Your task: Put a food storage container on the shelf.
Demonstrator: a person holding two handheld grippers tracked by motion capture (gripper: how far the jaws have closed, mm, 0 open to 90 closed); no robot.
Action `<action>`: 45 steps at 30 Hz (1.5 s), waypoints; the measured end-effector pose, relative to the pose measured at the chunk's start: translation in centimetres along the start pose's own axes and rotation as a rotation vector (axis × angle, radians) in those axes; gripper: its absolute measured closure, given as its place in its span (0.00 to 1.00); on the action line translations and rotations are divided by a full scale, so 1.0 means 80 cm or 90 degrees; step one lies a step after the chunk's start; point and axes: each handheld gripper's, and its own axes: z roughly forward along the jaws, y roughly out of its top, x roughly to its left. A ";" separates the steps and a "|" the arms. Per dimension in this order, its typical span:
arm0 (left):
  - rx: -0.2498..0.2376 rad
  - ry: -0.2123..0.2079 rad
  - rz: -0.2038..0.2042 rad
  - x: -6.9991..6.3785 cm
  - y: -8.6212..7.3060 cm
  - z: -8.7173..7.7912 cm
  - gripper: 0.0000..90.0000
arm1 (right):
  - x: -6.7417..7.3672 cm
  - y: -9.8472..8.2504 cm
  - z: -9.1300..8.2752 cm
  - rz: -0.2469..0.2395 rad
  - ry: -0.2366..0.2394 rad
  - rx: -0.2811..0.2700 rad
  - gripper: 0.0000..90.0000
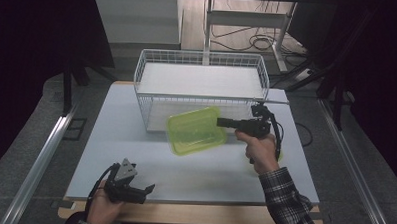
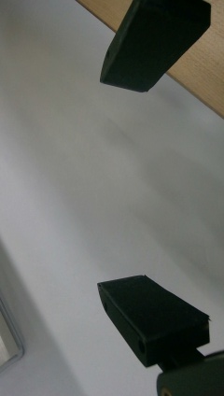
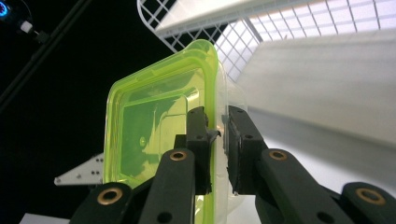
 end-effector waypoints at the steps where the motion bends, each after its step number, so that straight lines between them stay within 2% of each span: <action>1: -0.001 -0.001 -0.001 0.000 0.000 0.000 0.04 | 0.001 0.004 -0.001 0.000 0.000 -0.004 0.89; 8: 0.002 0.000 0.005 0.000 0.000 0.002 0.04 | 0.003 0.025 -0.006 0.010 -0.003 -0.022 0.89; 18: 0.005 0.002 0.005 0.001 0.000 0.003 0.02 | 0.015 0.056 -0.012 0.000 -0.014 -0.050 0.89; 32: 0.008 -0.001 0.007 0.000 0.000 0.004 0.01 | 0.027 0.101 -0.009 -0.015 -0.054 -0.089 0.89; 45: 0.009 0.003 0.013 -0.001 0.000 0.004 0.01 | 0.024 0.129 0.002 -0.018 -0.099 -0.115 0.89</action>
